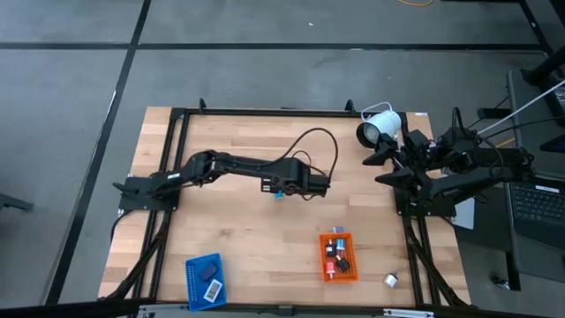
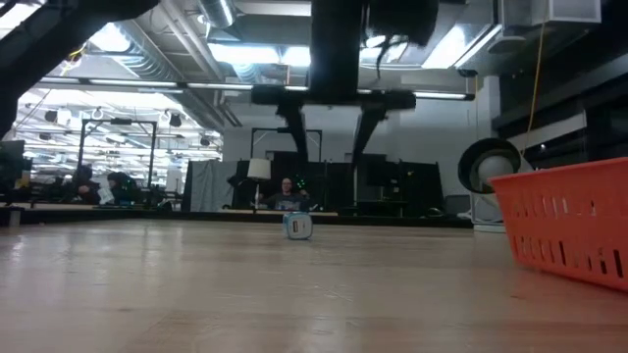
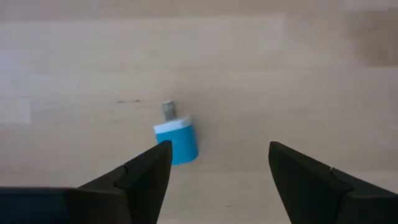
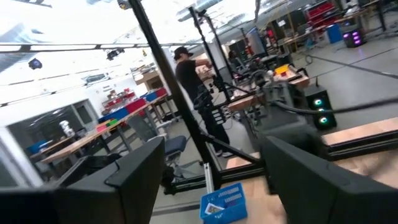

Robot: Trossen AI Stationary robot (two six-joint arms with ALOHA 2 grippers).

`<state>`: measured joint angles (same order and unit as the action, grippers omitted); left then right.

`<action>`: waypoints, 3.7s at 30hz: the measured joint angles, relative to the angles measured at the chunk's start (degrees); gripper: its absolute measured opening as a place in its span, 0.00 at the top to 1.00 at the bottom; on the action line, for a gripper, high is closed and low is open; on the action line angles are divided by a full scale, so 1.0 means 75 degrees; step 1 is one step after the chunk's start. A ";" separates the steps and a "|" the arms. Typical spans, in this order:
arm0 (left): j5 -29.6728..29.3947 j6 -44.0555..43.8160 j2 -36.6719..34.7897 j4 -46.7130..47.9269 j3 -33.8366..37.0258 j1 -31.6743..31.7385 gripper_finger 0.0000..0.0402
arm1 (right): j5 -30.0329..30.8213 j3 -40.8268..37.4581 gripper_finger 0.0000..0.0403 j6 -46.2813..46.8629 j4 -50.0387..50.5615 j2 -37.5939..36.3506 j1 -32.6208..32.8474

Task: Pick & Place Office items
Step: Put the blue charger adapter into the orange bin

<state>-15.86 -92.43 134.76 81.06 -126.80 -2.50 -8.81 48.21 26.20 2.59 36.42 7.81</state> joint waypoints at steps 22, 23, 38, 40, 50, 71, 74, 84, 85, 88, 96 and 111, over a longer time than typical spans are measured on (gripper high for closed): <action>0.1586 -0.0208 -0.0027 -0.1735 0.2211 0.0251 0.24 | -0.0552 -0.0001 0.31 0.0019 0.0187 0.0000 -0.0002; 0.1614 -0.0208 -0.0049 -0.1813 0.2300 0.0251 0.24 | -0.0552 0.0000 0.31 0.0019 0.0183 -0.0003 0.0000; 0.1464 0.0232 -0.0047 -0.1950 0.2501 0.0507 0.35 | -0.0517 0.0000 0.31 0.0017 0.0181 0.0092 0.0000; 0.1455 0.0243 -0.0041 -0.1962 0.2501 0.0560 0.38 | -0.0515 0.0000 0.31 0.0022 0.0184 0.0099 -0.0002; 0.1051 0.0491 -0.0035 -0.1859 0.2515 0.0730 0.41 | -0.0488 -0.0001 0.31 0.0031 0.0181 0.0114 -0.0001; 0.1452 0.0469 -0.0038 -0.2362 0.2550 0.0770 0.67 | -0.0488 0.0000 0.31 0.0043 0.0184 0.0117 -0.0001; 0.1578 0.0596 -0.0038 -0.2389 0.2550 0.0770 0.67 | -0.0488 -0.0003 0.31 0.0043 0.0184 0.0117 -0.0002; 0.1358 0.1211 -0.0213 -0.4680 0.2576 0.0809 0.67 | -0.0488 0.0000 0.31 -0.0007 0.0180 0.0154 -0.0003; 0.1322 0.1311 -0.0233 -0.5061 0.2570 0.0828 0.67 | -0.0489 0.0000 0.31 -0.0007 0.0177 0.0154 -0.0012; 0.1303 0.1707 -0.0382 -0.6144 0.2555 0.0838 0.67 | -0.0488 0.0000 0.31 0.0021 0.0114 0.0152 -0.0066; 0.1554 0.2623 -0.0463 -0.8110 0.2550 0.0493 0.67 | -0.0552 -0.0003 0.31 0.0031 0.0058 0.0140 -0.0265; 0.2911 0.4374 -0.0460 -1.0272 0.2538 -0.0682 0.67 | -0.0573 -0.0003 0.31 0.0055 0.0003 0.0140 -0.0419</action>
<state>5.97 -59.63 131.31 4.02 -107.77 -7.62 -13.10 48.18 26.62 2.61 37.47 4.67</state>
